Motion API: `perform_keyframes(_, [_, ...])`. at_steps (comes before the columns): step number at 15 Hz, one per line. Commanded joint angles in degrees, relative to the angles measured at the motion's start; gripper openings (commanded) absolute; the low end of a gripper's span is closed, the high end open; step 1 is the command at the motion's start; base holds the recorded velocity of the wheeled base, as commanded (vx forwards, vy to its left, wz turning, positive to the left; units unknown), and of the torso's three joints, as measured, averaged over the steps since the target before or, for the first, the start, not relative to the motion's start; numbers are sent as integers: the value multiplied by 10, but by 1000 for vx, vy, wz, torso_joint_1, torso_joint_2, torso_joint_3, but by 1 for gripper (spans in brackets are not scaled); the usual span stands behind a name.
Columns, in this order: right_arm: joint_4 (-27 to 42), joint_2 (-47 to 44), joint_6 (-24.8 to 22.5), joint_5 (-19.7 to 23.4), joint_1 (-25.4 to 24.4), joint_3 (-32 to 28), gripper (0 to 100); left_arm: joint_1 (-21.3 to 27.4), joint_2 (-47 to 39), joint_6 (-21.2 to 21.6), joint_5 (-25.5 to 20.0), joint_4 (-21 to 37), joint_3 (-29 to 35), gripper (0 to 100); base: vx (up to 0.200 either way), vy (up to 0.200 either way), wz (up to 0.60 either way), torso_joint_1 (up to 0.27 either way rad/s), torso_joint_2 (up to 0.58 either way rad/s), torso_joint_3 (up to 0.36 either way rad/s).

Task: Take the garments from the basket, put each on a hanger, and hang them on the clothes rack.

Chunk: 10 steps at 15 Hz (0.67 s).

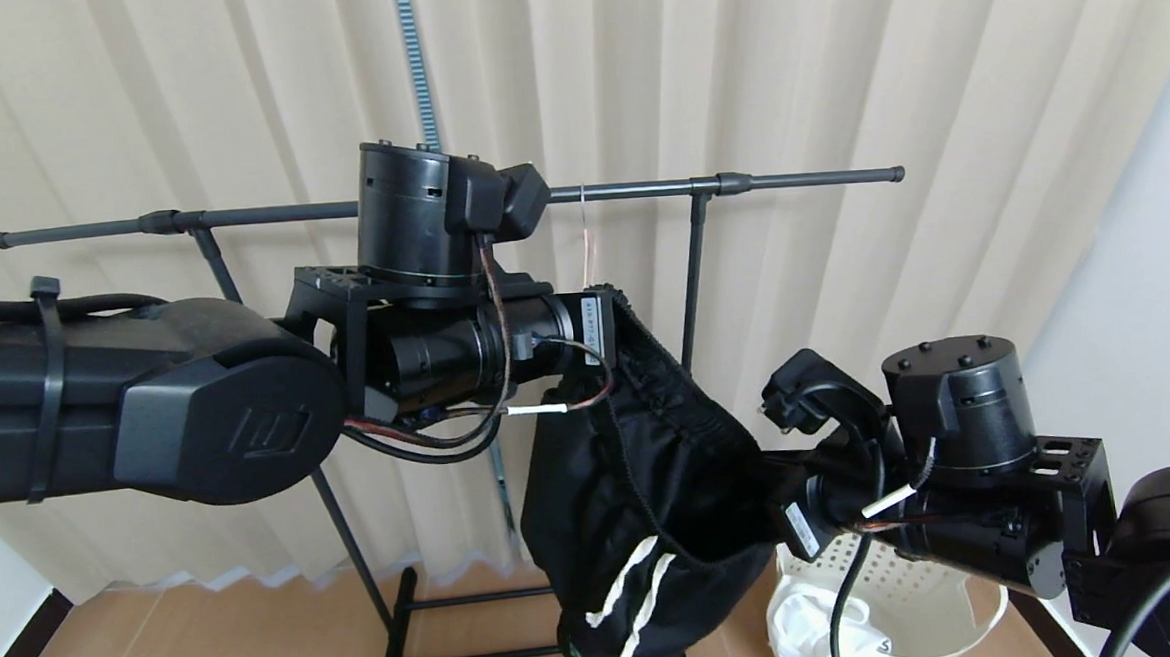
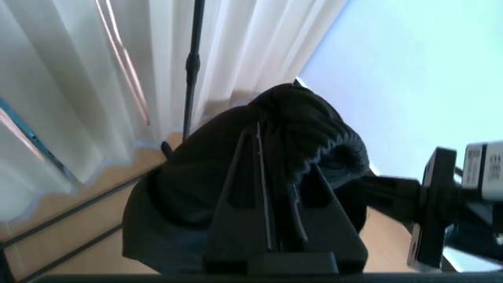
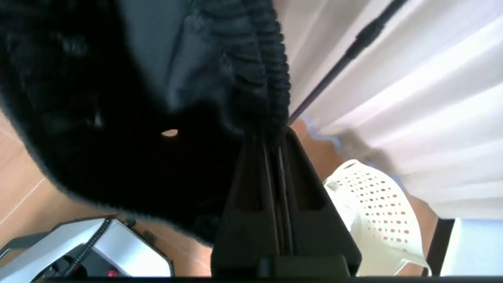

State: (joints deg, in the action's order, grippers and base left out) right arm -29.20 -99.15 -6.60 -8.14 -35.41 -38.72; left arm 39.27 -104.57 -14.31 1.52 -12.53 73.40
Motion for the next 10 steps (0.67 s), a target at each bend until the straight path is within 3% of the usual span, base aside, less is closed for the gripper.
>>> perform_keyframes(1, [-1, -3, 0, 1, 14, -12, 0, -2, 13, 0, 0, 0, -13, 0, 0, 0, 0, 0, 0, 0])
perform_keyframes(4, [-1, 14, 3, -1, 45, -33, 0, -6, 23, 2, -2, 0, -56, 0, 0, 0, 0, 0, 0, 0])
perform_keyframes(5, [-1, 18, 6, -1, 49, -37, 0, -9, 24, 9, -2, -1, -70, 100, 0, 0, 0, 0, 0, 0])
perform_keyframes(10, [-1, 20, 46, -43, 54, -71, 0, -29, 60, 28, -6, -1, -134, 100, 0, 0, 0, 0, 0, 0])
